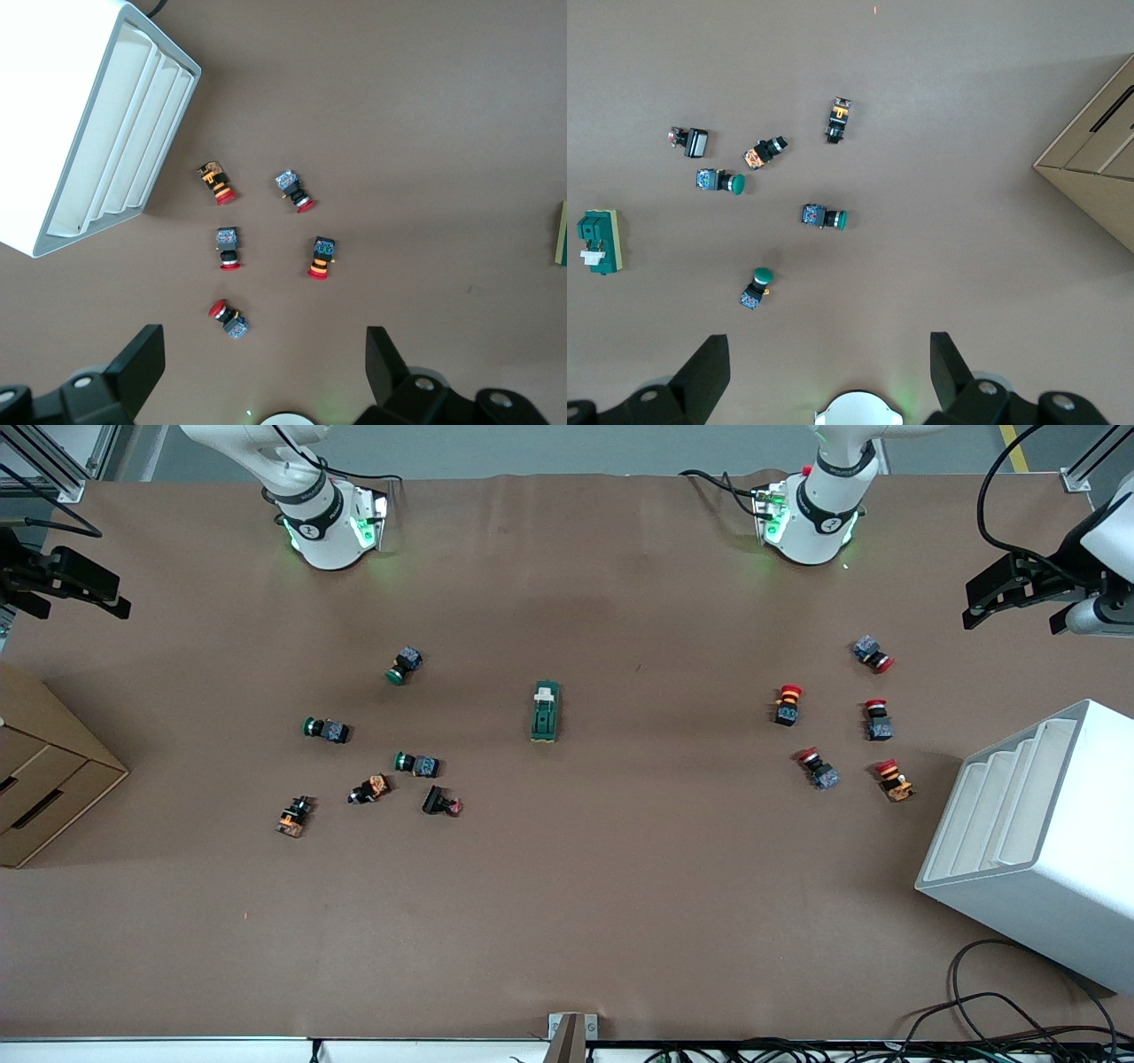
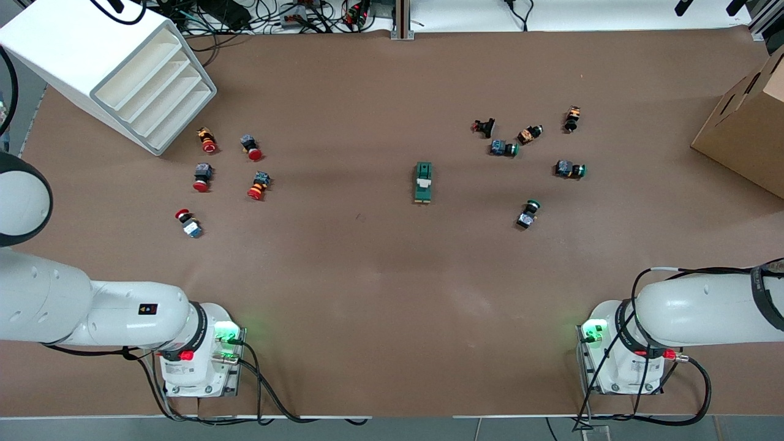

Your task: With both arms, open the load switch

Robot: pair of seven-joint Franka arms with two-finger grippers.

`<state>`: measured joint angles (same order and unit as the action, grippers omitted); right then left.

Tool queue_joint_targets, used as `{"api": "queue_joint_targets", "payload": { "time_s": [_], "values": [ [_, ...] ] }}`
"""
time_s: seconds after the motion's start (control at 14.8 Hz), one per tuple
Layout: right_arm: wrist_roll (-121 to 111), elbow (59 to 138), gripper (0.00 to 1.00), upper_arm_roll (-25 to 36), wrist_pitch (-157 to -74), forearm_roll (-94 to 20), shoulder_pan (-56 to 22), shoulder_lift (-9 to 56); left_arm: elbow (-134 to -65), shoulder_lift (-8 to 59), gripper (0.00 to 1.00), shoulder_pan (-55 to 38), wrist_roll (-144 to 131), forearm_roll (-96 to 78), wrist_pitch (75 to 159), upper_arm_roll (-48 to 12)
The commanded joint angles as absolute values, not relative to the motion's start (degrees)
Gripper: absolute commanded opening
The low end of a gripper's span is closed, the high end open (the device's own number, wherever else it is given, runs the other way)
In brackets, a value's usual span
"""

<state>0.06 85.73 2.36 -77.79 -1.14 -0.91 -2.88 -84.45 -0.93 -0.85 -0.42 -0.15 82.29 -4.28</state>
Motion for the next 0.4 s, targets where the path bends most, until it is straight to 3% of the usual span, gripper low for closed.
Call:
{"api": "queue_joint_targets", "payload": {
  "time_s": [0.0,0.34],
  "values": [
    [0.0,87.89,1.0,2.9,-79.01,-0.44,-1.85,-4.75,-84.9,-1.32,1.0,-1.49,-3.07,-0.88,83.23,-4.74],
    [-2.64,87.98,1.0,4.75,-79.1,-0.44,-2.99,-4.75,-84.11,-0.18,1.0,-1.58,-3.25,-0.62,83.06,-5.01]
  ]
}}
